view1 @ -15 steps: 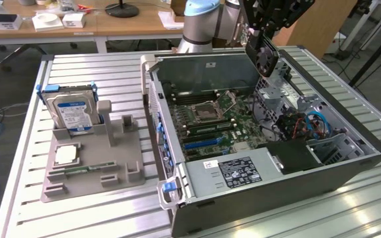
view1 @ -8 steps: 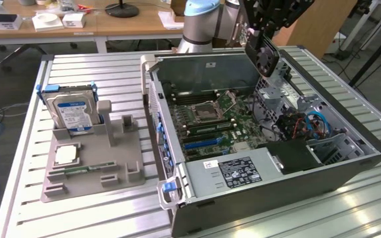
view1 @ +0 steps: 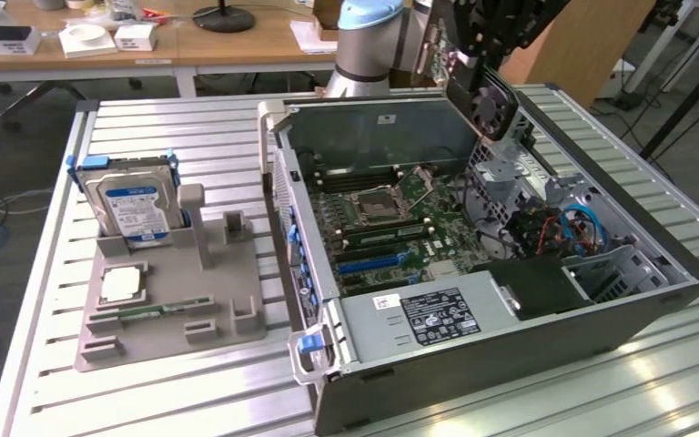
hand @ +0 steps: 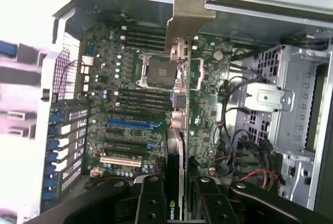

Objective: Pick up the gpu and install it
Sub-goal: 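Pick up the gpu and move the gpu toward the slot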

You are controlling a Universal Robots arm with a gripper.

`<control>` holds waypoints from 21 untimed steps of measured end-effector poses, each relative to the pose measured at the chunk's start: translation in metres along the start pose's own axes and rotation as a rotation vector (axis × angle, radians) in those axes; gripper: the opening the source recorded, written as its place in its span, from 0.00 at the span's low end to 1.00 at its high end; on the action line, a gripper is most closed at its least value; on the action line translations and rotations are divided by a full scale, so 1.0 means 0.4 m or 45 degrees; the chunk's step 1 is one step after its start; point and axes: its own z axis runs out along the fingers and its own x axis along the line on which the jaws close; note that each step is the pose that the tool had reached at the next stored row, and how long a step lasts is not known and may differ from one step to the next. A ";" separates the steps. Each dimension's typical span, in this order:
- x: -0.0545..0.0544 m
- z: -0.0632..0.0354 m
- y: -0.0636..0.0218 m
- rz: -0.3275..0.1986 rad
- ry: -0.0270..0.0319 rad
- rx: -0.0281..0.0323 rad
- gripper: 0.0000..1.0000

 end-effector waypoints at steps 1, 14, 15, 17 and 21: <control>0.000 0.000 0.000 -0.023 0.0009 -0.0003 0.26; 0.000 0.001 0.000 -0.324 0.0121 -0.0059 0.26; 0.000 0.001 0.000 -0.347 0.0130 -0.0063 0.26; 0.000 0.002 0.000 -0.393 0.0146 -0.0072 0.26; 0.000 0.002 0.000 -0.485 0.0180 -0.0089 0.26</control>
